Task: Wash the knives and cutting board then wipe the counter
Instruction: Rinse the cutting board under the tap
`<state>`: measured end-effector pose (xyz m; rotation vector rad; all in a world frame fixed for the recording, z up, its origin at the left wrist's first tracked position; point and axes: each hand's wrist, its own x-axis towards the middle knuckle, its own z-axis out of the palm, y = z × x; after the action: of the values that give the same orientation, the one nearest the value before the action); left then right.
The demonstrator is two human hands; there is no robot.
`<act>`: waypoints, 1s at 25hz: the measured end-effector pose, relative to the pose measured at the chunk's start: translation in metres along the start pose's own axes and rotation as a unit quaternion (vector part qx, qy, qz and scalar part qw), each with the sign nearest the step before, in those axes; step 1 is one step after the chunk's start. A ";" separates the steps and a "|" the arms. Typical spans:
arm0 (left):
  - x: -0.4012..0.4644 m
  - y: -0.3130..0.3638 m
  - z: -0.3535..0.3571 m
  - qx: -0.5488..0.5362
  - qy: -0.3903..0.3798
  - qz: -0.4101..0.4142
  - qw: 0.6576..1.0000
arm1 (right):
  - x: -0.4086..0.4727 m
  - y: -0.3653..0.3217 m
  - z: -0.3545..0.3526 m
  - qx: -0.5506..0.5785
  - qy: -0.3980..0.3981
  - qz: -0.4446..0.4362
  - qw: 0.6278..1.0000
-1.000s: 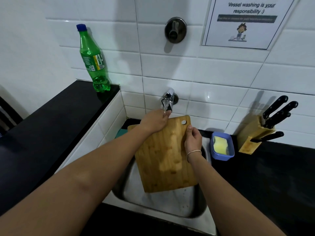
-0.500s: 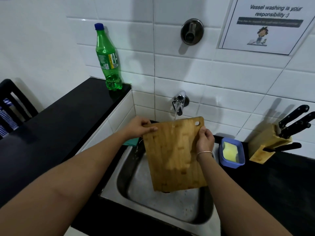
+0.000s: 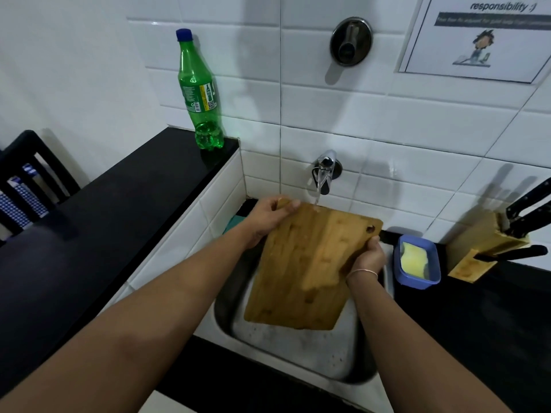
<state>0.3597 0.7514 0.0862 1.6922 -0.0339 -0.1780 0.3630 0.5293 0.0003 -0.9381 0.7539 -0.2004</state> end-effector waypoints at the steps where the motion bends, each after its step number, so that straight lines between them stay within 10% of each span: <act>1: -0.002 -0.009 -0.008 -0.003 0.052 -0.011 0.999 | -0.004 -0.002 0.006 -0.021 -0.014 -0.024 0.999; 4: -0.011 -0.028 -0.021 -0.040 0.131 -0.041 0.990 | -0.012 -0.005 0.021 -0.065 -0.052 -0.090 0.992; 13: -0.001 0.015 0.046 0.138 0.047 0.091 0.985 | 0.008 -0.001 -0.018 0.065 0.077 0.012 0.995; 25: 0.015 0.026 0.056 0.145 0.034 0.043 0.988 | 0.021 0.025 -0.024 0.051 0.106 0.051 0.992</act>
<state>0.3684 0.6906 0.1038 1.9830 -0.0847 -0.0510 0.3586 0.5186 -0.0382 -0.7858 0.9764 -0.2493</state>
